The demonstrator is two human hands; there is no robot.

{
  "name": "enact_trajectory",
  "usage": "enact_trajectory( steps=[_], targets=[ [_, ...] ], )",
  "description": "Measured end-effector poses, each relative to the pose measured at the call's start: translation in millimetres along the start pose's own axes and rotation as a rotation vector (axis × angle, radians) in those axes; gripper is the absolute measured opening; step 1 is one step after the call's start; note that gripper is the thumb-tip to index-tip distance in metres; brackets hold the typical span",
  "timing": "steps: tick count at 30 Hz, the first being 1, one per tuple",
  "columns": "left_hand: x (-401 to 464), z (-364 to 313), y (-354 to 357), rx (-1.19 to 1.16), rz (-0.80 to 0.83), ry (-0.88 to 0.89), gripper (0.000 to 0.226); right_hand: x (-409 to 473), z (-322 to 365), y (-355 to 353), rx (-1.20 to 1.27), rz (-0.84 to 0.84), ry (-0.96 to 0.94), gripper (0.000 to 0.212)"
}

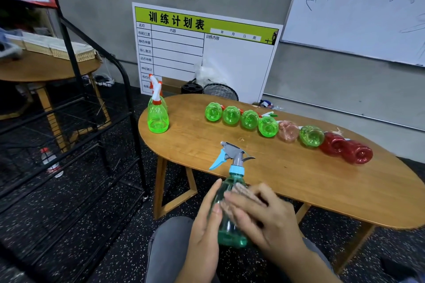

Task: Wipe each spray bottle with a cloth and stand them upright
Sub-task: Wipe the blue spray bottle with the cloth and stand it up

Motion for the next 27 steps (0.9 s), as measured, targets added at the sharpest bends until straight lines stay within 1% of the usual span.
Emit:
enact_trajectory(
  steps=[2,3,5,7,8,10,13,15,17,19,21,22,25,27],
  targets=[
    [0,1,2,-0.002,0.010,0.010,0.043,12,-18,-4,0.070,-0.062,0.155,0.032],
    [-1,1,3,0.005,0.018,0.019,0.045,15,-24,-3,0.091,-0.076,0.199,0.032],
    [0,0,3,0.001,0.022,0.028,0.042,17,-28,2,0.116,-0.079,0.235,0.033],
    [1,0,-1,-0.012,0.001,0.029,0.043,13,-20,4,0.119,-0.073,0.223,0.033],
    [1,0,-3,-0.018,-0.002,0.024,0.042,9,-13,7,0.110,-0.054,0.192,0.033],
    [1,-3,-3,-0.031,0.001,0.017,0.038,-3,4,12,0.062,0.018,0.061,0.032],
    [2,-4,-5,-0.050,-0.007,0.021,0.045,-19,20,18,-0.036,0.092,-0.168,0.036],
    [3,-5,-5,-0.038,-0.014,0.032,0.041,-16,19,16,-0.057,0.097,-0.198,0.034],
    [3,-5,-4,-0.010,-0.014,0.027,0.035,-4,11,11,-0.035,0.068,-0.125,0.030],
    [2,-8,-2,0.027,-0.007,0.052,0.033,11,-6,3,0.040,-0.009,0.032,0.029],
    [0,-6,0,0.035,0.010,0.058,0.043,21,-23,-2,0.118,-0.091,0.164,0.030],
    [0,-5,0,0.034,0.014,0.055,0.044,22,-27,-3,0.132,-0.118,0.197,0.030],
    [0,-5,-2,0.030,-0.004,0.066,0.046,17,-23,2,0.148,-0.137,0.198,0.032],
    [1,-6,-5,0.026,-0.011,0.058,0.041,7,-10,10,0.148,-0.095,0.142,0.031]
  ],
)
Point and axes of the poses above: each hand's wrist, its own x-axis towards the middle knuckle, its own y-axis out of the palm, z = x × y, the point moved 7 cm from there along x, towards the middle knuckle, and after that the axes turned 6 degrees about z, right-handed, at the moved point
